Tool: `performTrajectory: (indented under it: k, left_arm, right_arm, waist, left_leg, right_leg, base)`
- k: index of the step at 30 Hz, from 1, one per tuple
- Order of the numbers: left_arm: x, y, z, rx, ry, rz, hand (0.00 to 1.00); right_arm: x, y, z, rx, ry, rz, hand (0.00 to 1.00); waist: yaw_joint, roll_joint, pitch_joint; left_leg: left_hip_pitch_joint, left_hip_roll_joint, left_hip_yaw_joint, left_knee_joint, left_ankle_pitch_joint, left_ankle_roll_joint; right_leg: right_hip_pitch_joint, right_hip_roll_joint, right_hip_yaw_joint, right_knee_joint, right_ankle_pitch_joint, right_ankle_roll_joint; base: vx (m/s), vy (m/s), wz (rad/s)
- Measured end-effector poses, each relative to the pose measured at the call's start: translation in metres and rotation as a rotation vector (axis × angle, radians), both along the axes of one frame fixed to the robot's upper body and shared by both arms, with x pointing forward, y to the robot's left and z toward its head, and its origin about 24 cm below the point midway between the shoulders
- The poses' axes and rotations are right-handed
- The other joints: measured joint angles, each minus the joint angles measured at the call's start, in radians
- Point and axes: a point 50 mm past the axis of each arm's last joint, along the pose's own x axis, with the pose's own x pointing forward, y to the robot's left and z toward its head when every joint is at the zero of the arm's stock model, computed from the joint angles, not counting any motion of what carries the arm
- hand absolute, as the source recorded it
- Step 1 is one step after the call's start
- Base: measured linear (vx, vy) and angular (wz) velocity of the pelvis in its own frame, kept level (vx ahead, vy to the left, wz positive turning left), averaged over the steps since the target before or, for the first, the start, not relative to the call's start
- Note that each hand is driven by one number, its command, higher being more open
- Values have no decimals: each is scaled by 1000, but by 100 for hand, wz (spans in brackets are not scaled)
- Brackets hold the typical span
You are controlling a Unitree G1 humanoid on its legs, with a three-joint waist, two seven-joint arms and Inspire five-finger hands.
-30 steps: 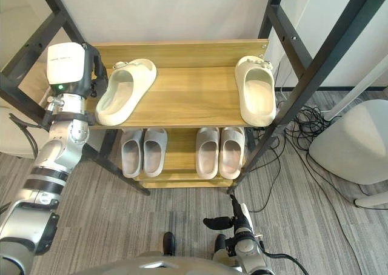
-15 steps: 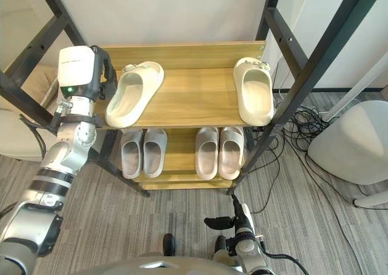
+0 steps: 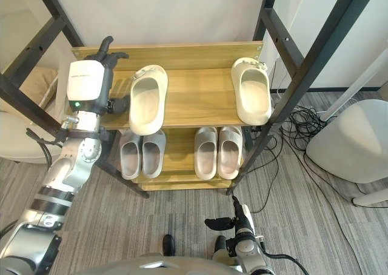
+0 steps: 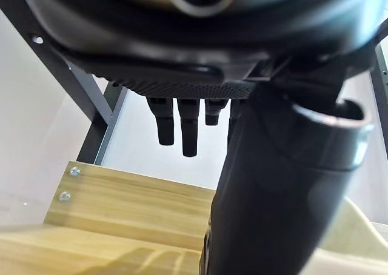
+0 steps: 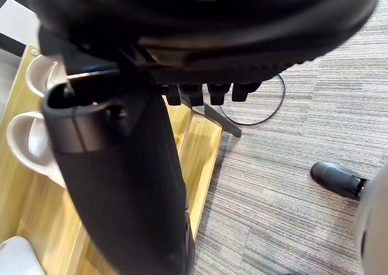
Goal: Organize the slippers on the shoe rack
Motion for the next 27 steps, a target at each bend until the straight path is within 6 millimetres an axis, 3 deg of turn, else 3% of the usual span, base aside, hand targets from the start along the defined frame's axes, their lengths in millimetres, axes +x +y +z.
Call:
performTrajectory:
  k: [15, 21, 27]
  left_arm:
    - [-14, 0, 7, -39, -58, -6, 100]
    - [-28, -19, 35, -205, -217, -102, 100]
    - [-40, -40, 50, -273, -305, -216, 100]
  right_arm:
    - [3, 5, 1, 0, -4, 33, 100]
    - [-2, 6, -3, -2, 22, 42, 100]
    - [-3, 7, -3, -3, 31, 50, 100]
  waist:
    - [14, -1, 0]
    - [20, -1, 0]
    - [19, -1, 0]
  left_leg:
    - [-1, 0, -16, 0, 2, 3]
    - [-2, 5, -15, 0, 2, 2]
    - [-1, 7, -15, 0, 2, 2]
  right_leg:
    - [9, -1, -15, 1, -1, -1]
    - [10, -1, -12, 3, -2, -2]
    - [12, 1, -12, 3, -4, -5]
  base:
    - [-2, 0, 3]
    - [0, 0, 0]
    - [0, 0, 0]
